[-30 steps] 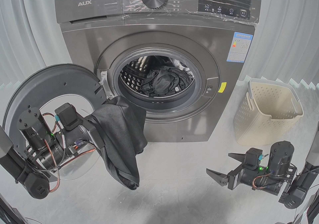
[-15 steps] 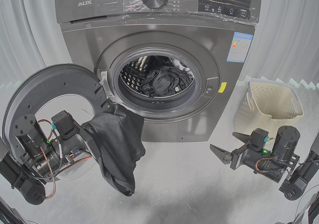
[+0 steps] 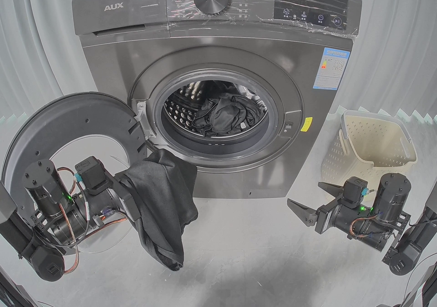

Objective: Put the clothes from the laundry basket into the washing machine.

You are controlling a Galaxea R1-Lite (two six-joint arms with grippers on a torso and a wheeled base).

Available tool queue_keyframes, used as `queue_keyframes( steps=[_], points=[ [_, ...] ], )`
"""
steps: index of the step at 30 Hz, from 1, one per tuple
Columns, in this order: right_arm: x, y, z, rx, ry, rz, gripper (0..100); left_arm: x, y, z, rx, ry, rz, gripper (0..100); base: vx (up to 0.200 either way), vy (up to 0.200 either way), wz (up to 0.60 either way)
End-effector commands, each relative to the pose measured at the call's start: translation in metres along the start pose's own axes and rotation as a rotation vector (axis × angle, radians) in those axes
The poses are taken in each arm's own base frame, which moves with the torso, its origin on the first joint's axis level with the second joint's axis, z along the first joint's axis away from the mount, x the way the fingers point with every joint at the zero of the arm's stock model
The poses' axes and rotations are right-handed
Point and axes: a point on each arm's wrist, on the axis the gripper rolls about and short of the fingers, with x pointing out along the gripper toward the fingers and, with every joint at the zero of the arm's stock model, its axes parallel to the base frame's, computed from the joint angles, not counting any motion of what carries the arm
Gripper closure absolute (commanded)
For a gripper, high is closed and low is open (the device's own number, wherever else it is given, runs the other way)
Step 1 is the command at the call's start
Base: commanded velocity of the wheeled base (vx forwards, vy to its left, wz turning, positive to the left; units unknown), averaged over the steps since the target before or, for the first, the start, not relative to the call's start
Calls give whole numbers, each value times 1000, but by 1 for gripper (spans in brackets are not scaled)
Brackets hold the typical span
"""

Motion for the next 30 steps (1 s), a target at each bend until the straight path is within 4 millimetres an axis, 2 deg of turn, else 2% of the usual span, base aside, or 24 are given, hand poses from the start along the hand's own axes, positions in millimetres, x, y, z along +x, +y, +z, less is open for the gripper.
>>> queue_keyframes(
  steps=[1, 8, 17, 22, 30],
  points=[
    [0, -1, -2, 2, 8, -2, 0, 2, 0, -2, -1, 6, -1, 100, 0, 0, 0],
    [0, 0, -2, 0, 8, -2, 0, 3, 0, -8, -6, 33, -4, 100, 171, 0, 0],
    [0, 1, -1, 1, 6, 1, 0, 2, -3, -11, -11, 44, -14, 100, 0, 0, 0],
    [0, 2, -2, 0, 10, 4, 0, 4, -5, -16, 2, 65, -27, 100, 200, 0, 0],
    [0, 2, -2, 0, 10, 4, 0, 4, -8, -19, 17, 80, -38, 100, 0, 0, 0]
  ],
)
